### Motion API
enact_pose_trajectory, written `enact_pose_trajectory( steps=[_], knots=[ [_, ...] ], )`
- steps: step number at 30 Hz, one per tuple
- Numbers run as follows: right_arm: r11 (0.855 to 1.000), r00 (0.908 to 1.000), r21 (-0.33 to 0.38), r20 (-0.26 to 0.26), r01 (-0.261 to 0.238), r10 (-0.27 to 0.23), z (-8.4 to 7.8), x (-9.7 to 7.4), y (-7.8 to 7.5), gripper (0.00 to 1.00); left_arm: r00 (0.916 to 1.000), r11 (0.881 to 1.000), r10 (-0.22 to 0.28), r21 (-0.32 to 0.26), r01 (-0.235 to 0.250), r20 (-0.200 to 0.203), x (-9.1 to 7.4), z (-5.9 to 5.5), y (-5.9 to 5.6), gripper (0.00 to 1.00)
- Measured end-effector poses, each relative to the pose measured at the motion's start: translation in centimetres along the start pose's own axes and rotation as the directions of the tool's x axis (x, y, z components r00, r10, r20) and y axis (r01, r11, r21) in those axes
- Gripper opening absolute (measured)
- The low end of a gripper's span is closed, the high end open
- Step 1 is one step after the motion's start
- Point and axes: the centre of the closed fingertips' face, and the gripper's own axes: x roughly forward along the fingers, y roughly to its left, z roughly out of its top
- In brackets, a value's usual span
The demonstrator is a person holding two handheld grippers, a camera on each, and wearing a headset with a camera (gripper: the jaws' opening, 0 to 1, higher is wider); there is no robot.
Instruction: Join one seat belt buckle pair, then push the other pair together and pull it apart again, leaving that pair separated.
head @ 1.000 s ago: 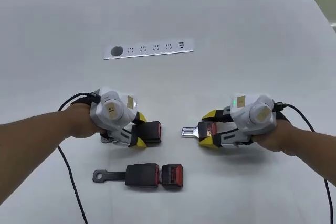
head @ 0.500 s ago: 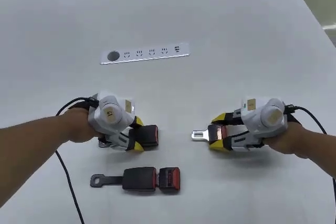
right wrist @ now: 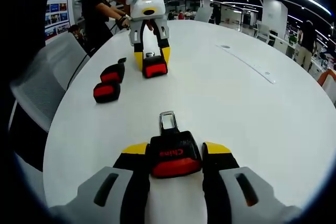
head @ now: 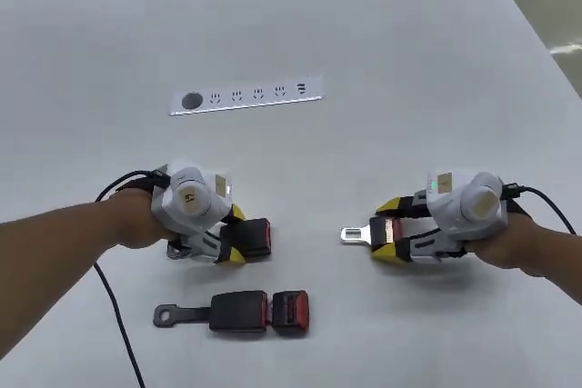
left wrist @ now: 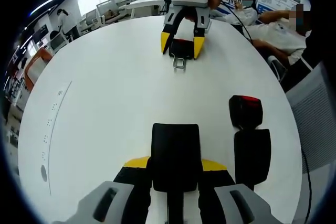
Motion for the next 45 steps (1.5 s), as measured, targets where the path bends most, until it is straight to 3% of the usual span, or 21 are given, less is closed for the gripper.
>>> enact_pose_trajectory(
  steps=[6,8,9,11,14,15,18,20,25,26,27,30,33,34,35,37,38,39,41,43,45],
  knots=[
    [1.000,0.9994,0.008,-0.024,0.025,-0.025,-0.1,0.3,-0.1,0.38,0.9994,1.000,0.011,-0.005,-0.012,-0.032,0.1,0.0,-0.1,0.36],
    [0.999,0.9987,0.028,-0.033,0.039,-0.038,0.1,0.3,-0.1,0.44,0.9985,0.999,0.031,-0.017,-0.031,-0.045,0.0,0.0,0.0,0.46],
    [0.995,0.9974,0.077,-0.044,0.059,-0.056,-0.2,0.1,-0.1,0.49,0.9982,0.999,0.045,-0.017,-0.045,-0.040,-0.1,0.2,0.1,0.53],
    [0.993,0.9963,0.089,-0.036,0.082,-0.079,-0.2,0.2,-0.4,0.57,0.9991,0.997,0.042,-0.061,-0.042,0.003,-0.7,1.0,-0.2,0.64],
    [0.986,0.9913,0.105,-0.022,0.131,-0.129,-0.1,0.0,-0.8,0.61,0.9983,0.994,0.058,-0.090,-0.057,0.009,-1.4,1.1,0.0,0.66],
    [0.980,0.9876,0.122,-0.008,0.157,-0.157,0.3,-0.3,-1.1,0.63,0.9968,0.990,0.078,-0.119,-0.075,0.019,-1.4,0.3,0.9,0.68],
    [0.957,0.9733,0.182,-0.011,0.228,-0.229,0.3,-0.5,-1.8,0.68,0.9941,0.980,0.096,-0.179,-0.085,0.051,-2.2,0.7,0.8,0.77],
    [0.937,0.9529,0.199,0.037,0.288,-0.301,1.6,-1.0,-2.2,0.68,0.9919,0.975,0.115,-0.198,-0.102,0.055,-2.8,0.7,0.7,0.81],
    [0.886,0.9070,0.250,0.061,0.390,-0.417,3.5,-2.6,-2.5,0.71,0.9802,0.942,0.175,-0.304,-0.139,0.093,-4.9,1.1,0.1,0.86],
    [0.881,0.9023,0.253,0.061,0.400,-0.427,3.6,-2.7,-2.6,0.72,0.9786,0.939,0.183,-0.311,-0.146,0.094,-5.1,1.1,0.1,0.86],
    [0.862,0.8855,0.265,0.058,0.431,-0.461,4.2,-3.2,-2.6,0.73,0.9696,0.923,0.218,-0.347,-0.168,0.111,-5.7,1.1,0.1,0.87],
    [0.836,0.8619,0.307,0.085,0.455,-0.500,5.1,-3.7,-2.8,0.79,0.9528,0.888,0.260,-0.427,-0.172,0.157,-6.6,1.0,0.1,0.94],
    [0.820,0.8468,0.322,0.088,0.474,-0.524,5.7,-4.1,-2.4,0.79,0.9365,0.867,0.306,-0.456,-0.200,0.171,-7.6,0.3,0.2,0.98],
    [0.811,0.8397,0.332,0.089,0.482,-0.536,6.0,-4.3,-2.2,0.80,0.9295,0.854,0.324,-0.477,-0.208,0.175,-8.0,-0.4,0.3,0.98],
    [0.806,0.8357,0.340,0.091,0.485,-0.542,6.3,-4.5,-1.9,0.81,0.9238,0.846,0.339,-0.488,-0.216,0.178,-8.3,-0.7,0.3,1.00],
    [0.795,0.8248,0.347,0.093,0.498,-0.558,6.5,-4.7,-1.5,0.82,0.9072,0.829,0.376,-0.507,-0.238,0.189,-9.9,0.2,-0.9,1.00],
    [0.791,0.8197,0.346,0.097,0.504,-0.565,6.6,-4.8,-1.4,0.83,0.9048,0.825,0.381,-0.512,-0.240,0.190,-10.1,0.2,-0.9,1.00],
    [0.788,0.8156,0.348,0.101,0.507,-0.570,6.9,-4.9,-0.9,0.84,0.8930,0.809,0.405,-0.533,-0.250,0.196,-10.6,-0.6,-1.0,1.00],
    [0.784,0.8092,0.351,0.111,0.511,-0.577,7.2,-5.1,-0.4,0.86,0.8762,0.779,0.433,-0.577,-0.245,0.212,-11.6,-0.5,-1.8,1.00],
    [0.782,0.8065,0.350,0.110,0.515,-0.581,7.4,-5.3,0.4,0.85,0.8644,0.768,0.455,-0.585,-0.260,0.213,-12.2,-1.3,-2.2,1.00],
    [0.776,0.8024,0.360,0.111,0.517,-0.586,7.7,-5.6,0.9,0.86,0.8562,0.756,0.470,-0.599,-0.264,0.215,-13.0,-0.9,-3.4,1.00]
  ],
)
